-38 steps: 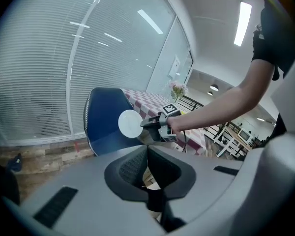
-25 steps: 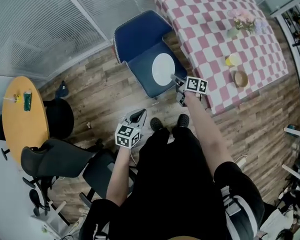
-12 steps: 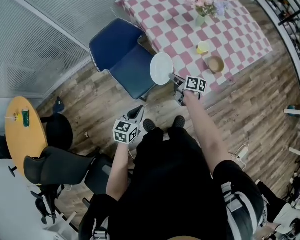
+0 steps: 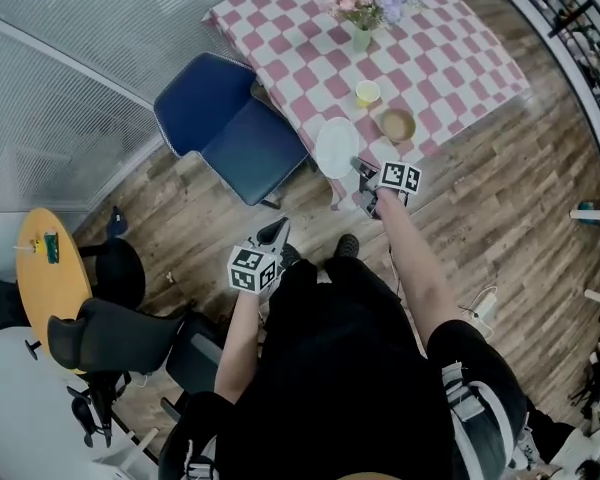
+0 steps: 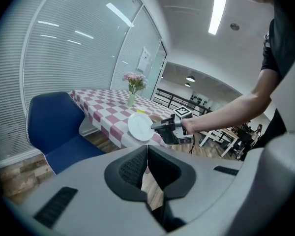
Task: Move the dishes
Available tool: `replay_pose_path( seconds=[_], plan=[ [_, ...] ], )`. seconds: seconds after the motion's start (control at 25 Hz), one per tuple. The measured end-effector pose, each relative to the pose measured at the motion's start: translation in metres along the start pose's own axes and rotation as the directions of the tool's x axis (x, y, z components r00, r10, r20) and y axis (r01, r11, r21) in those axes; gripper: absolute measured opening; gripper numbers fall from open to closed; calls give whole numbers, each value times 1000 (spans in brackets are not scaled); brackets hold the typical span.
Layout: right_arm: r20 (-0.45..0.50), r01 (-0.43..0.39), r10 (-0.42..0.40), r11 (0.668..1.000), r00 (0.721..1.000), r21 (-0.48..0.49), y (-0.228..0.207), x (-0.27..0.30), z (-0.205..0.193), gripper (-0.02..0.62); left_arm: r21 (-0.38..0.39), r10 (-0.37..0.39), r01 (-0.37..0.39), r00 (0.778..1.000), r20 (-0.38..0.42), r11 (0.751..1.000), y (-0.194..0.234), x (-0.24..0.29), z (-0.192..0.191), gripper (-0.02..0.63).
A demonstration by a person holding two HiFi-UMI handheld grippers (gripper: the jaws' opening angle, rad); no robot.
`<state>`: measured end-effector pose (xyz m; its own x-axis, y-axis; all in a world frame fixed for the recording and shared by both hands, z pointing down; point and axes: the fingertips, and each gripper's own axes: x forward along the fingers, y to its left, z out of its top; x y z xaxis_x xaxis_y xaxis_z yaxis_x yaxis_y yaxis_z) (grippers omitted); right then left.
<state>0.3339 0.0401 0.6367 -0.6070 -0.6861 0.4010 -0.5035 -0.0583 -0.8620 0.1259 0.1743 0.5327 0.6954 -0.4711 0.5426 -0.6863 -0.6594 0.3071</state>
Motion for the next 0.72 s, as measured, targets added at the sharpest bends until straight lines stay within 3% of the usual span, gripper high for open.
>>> replay_pose_path(
  seconds=[0.36,0.52,0.72],
  plan=[
    [-53,84,-83,996,995,4,-55,-15,31,29,11,19,-19,1000,-8,1000,-29,36,14,23],
    [-68,97,-97,995,993,-15,-59,-9,40,29,7,15,-15,1000,-17,1000,-24,42,21,23],
    [-15,162,-162,987,987,-17,-64,2,53,31,25,-24,24,999,-33,999,0,54,29,23]
  ],
)
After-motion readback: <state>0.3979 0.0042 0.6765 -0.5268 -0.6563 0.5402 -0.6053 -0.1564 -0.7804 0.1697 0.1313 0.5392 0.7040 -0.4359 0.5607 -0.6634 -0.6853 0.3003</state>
